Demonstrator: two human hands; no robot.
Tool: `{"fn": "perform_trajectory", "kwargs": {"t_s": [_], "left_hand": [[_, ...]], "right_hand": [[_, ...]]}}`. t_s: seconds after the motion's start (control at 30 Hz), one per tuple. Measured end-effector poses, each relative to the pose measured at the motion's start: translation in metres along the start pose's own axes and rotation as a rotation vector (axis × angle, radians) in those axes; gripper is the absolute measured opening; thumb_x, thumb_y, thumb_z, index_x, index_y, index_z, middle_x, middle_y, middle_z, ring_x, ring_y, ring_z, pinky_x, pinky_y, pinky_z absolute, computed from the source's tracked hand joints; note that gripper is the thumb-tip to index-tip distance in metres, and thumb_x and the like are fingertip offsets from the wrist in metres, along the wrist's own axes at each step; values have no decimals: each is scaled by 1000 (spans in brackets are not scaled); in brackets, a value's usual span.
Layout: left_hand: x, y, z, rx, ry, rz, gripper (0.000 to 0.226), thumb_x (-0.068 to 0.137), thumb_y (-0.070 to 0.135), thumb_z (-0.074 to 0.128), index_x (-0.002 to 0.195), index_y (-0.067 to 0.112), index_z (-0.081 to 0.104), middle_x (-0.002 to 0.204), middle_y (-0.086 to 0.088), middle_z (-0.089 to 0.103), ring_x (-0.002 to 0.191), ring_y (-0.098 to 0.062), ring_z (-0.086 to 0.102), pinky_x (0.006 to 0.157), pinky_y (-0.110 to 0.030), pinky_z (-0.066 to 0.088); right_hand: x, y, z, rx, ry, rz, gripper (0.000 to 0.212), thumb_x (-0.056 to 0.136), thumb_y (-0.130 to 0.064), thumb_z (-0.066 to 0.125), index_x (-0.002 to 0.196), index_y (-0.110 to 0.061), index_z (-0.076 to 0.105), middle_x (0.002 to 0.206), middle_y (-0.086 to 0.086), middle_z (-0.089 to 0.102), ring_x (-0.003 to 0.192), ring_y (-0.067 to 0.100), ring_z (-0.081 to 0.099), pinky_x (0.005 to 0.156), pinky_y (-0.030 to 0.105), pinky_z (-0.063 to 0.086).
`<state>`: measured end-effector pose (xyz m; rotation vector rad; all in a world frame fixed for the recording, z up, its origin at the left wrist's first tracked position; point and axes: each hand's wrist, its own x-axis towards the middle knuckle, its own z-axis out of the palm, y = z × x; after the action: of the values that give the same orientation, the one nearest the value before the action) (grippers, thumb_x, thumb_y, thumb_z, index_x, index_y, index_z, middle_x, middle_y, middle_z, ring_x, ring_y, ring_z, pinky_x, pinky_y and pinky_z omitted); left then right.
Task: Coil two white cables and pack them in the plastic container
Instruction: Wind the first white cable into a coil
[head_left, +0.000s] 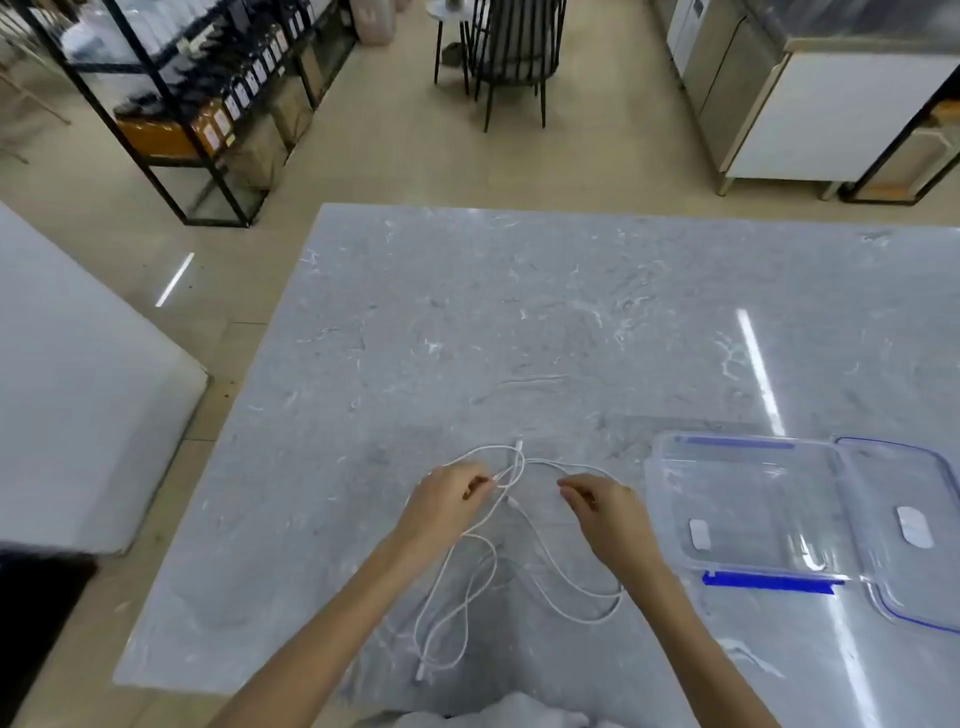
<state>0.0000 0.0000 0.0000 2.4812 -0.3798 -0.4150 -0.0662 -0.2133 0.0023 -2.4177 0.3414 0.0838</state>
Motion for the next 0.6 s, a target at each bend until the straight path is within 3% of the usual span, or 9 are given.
{"fn": "perform_trajectory", "kwargs": {"t_s": [0.17, 0.3, 0.43, 0.53, 0.6], "left_hand": [[8, -5, 33, -15, -207, 42, 18, 93, 27, 60, 98, 15, 73, 97, -7, 75, 91, -25, 68, 81, -38, 50], [21, -15, 46, 140, -192, 177, 22, 95, 27, 52, 107, 19, 69, 106, -7, 72, 99, -27, 65, 85, -40, 48], [30, -12, 52, 188, -253, 236, 23, 98, 23, 51, 116, 15, 64, 119, -7, 61, 109, -26, 59, 92, -40, 46], [31, -3, 47, 276, -356, 221, 26, 100, 30, 47, 105, 10, 62, 116, -10, 54, 104, -32, 59, 85, -43, 48], [31, 11, 33, 260, -437, 214, 28, 100, 36, 44, 99, 14, 61, 110, -11, 59, 99, -32, 61, 83, -45, 49]], "right_hand": [[14, -9, 46, -95, -223, 197, 22, 91, -31, 63, 93, -13, 74, 94, 4, 75, 92, 25, 68, 77, 32, 50], [24, -7, 57, -223, -294, 261, 22, 89, -34, 60, 97, -16, 70, 102, 6, 73, 98, 27, 66, 81, 34, 51], [24, -2, 57, -234, -327, 190, 20, 92, -28, 56, 100, -16, 70, 105, 5, 72, 101, 25, 65, 83, 33, 49], [18, -1, 45, -152, -327, 50, 14, 93, -25, 59, 100, -16, 69, 104, 2, 71, 100, 22, 63, 83, 33, 47], [15, -5, 29, -112, -250, -43, 9, 92, -24, 61, 94, -18, 67, 98, -3, 68, 96, 17, 59, 81, 34, 48]]}}
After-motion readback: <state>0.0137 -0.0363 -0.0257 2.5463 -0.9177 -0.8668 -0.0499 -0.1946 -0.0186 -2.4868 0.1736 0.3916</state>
